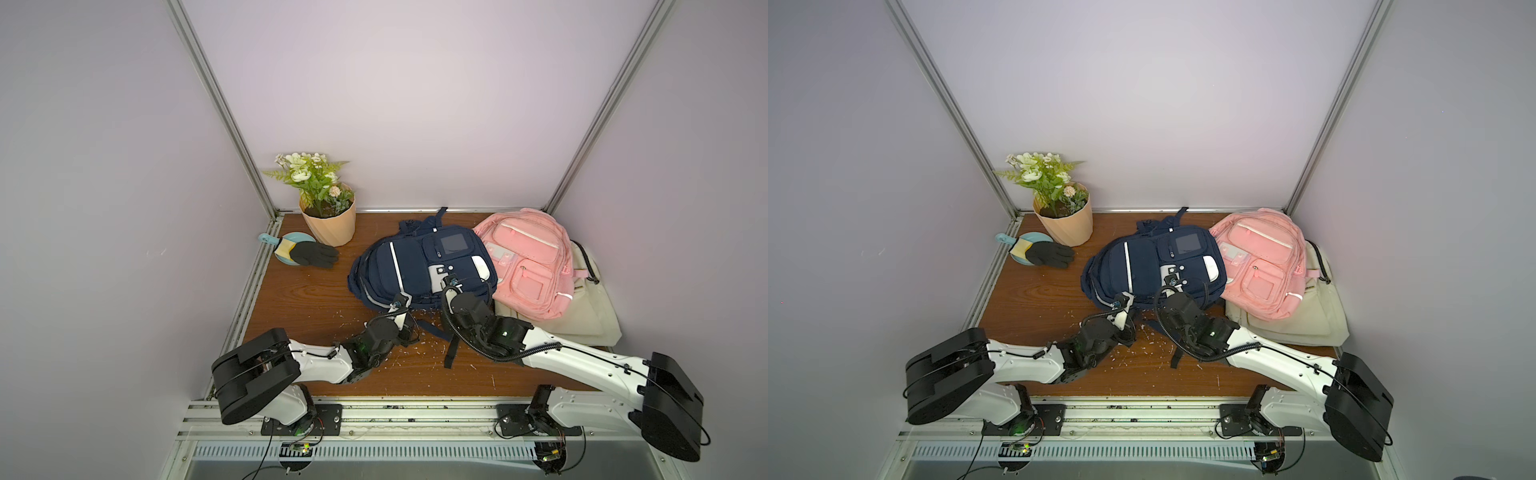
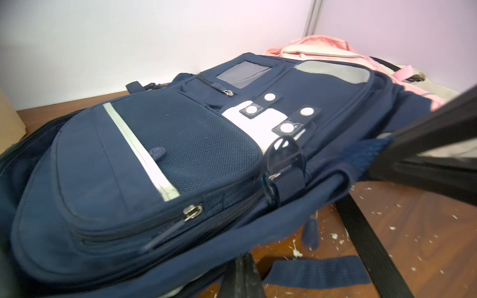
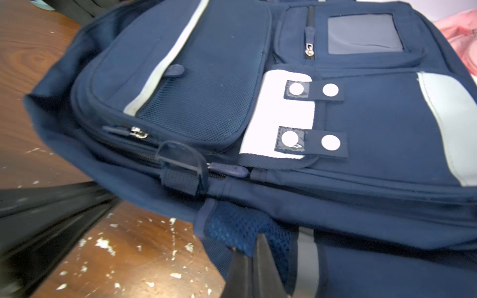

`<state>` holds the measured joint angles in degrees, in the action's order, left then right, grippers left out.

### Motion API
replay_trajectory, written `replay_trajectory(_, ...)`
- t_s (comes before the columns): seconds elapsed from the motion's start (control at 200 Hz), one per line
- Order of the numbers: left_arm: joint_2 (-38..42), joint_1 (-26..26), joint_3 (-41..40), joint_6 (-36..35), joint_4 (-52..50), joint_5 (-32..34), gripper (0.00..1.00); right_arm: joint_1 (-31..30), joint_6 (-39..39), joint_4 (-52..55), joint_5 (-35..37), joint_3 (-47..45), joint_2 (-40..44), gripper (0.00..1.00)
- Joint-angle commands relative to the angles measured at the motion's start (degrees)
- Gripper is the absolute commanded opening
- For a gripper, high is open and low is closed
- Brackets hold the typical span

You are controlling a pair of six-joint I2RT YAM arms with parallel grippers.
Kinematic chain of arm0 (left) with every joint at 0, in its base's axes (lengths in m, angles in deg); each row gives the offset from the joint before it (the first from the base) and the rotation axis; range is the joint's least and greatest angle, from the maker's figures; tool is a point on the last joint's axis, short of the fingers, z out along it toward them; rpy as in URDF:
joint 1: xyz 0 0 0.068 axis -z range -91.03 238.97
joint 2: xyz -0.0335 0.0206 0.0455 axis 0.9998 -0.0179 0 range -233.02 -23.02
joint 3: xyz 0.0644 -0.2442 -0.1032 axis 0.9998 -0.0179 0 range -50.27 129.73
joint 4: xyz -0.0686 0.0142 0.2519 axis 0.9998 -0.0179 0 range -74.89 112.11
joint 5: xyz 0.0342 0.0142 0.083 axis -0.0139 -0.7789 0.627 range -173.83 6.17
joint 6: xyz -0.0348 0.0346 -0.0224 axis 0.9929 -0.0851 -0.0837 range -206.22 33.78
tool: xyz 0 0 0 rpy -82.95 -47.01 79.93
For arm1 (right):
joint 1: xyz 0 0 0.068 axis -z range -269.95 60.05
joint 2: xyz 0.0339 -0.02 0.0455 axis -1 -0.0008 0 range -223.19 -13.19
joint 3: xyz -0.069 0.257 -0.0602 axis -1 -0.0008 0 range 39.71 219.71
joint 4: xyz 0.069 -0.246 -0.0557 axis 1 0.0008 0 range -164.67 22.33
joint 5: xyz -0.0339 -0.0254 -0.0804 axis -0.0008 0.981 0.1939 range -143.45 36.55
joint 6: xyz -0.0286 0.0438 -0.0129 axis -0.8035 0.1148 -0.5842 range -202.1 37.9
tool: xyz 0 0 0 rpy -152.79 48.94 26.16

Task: Zip up the backpack
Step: Zip the zipper on the backpack.

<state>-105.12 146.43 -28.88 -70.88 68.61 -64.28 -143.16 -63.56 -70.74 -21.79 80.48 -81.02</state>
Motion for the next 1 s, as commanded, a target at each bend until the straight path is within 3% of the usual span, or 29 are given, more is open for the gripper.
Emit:
replay_trajectory(0.0,0.6,0.4,-0.2,-2.0,0.0,-5.3,0.07,1.4,0.1,-3.4,1.3,0.6,3.0,0.0)
replay_trajectory(0.105,-2.5,1.7,2.3,-4.1,-0.9,-8.7,0.2,1.1,0.0,-4.9,-3.6,0.8,3.4,0.0)
replay_trajectory(0.27,-8.2,3.3,5.3,-4.2,4.7,-8.7,0.33,-1.7,-0.3,-6.9,-4.1,1.2,3.4,0.0)
replay_trajectory(0.545,-12.5,3.3,8.5,-2.3,7.6,-0.4,0.51,-3.1,0.0,-7.5,-3.8,1.1,3.8,0.0)
replay_trajectory(0.996,-13.8,3.3,9.4,1.9,3.1,12.5,0.62,-4.1,-0.3,-8.0,-3.4,0.7,5.1,0.0)
